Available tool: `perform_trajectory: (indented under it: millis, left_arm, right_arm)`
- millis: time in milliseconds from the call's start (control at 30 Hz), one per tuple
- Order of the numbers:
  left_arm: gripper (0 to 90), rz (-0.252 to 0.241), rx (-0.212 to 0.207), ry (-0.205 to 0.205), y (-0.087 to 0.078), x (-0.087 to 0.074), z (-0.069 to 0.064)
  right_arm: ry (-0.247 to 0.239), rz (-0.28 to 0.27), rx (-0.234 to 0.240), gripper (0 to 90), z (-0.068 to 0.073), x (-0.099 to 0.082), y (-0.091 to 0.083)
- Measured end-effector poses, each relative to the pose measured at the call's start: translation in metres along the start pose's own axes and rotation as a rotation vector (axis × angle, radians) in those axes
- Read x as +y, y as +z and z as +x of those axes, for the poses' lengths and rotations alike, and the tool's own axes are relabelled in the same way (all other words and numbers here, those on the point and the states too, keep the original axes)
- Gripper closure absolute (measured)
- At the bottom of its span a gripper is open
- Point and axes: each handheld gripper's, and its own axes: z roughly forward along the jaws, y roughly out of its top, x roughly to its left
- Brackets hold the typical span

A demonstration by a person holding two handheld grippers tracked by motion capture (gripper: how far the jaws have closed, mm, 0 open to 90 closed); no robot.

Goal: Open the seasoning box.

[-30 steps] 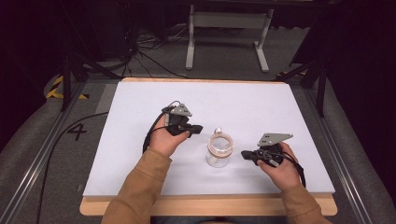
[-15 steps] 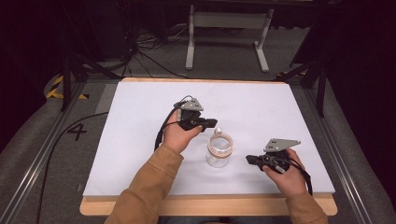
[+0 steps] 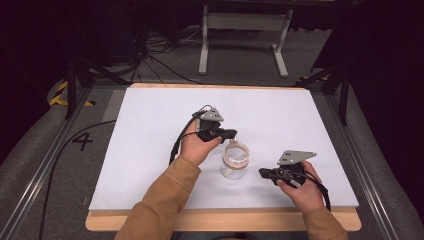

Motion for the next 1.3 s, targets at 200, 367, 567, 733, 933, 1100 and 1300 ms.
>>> perform_trajectory:
  millis: [200,367,567,733,933,1100,1300]
  left_arm:
    - [89.8,-0.002,-0.008,-0.001,0.000,0.000,0.001]
    - [89.8,-0.004,-0.010,-0.006,0.000,-0.001,0.001]
    - [89.9,-0.015,-0.018,-0.010,0.002,-0.002,0.002]
    - [89.9,-0.003,-0.014,-0.012,0.002,-0.002,0.003]
    - [90.0,-0.008,-0.009,-0.011,0.004,-0.004,0.004]
    - [89.9,-0.001,-0.011,-0.012,0.003,-0.004,0.004]
    - [89.9,-0.005,-0.011,-0.015,0.004,-0.004,0.004]
  right_arm:
    - [0.001,-0.026,0.023,90.0,0.006,0.005,0.004]
    - [-0.009,-0.050,0.031,90.0,0.012,0.010,0.007]
    - [-0.008,-0.127,0.039,90.0,0.017,0.015,0.004]
    - [-0.004,-0.141,0.050,90.0,0.019,0.018,0.004]
    - [-0.005,-0.164,0.053,90.0,0.021,0.020,0.004]
    - [-0.011,-0.215,0.050,90.0,0.023,0.026,0.001]
    - [-0.002,-0.246,0.046,90.0,0.022,0.030,0.001]
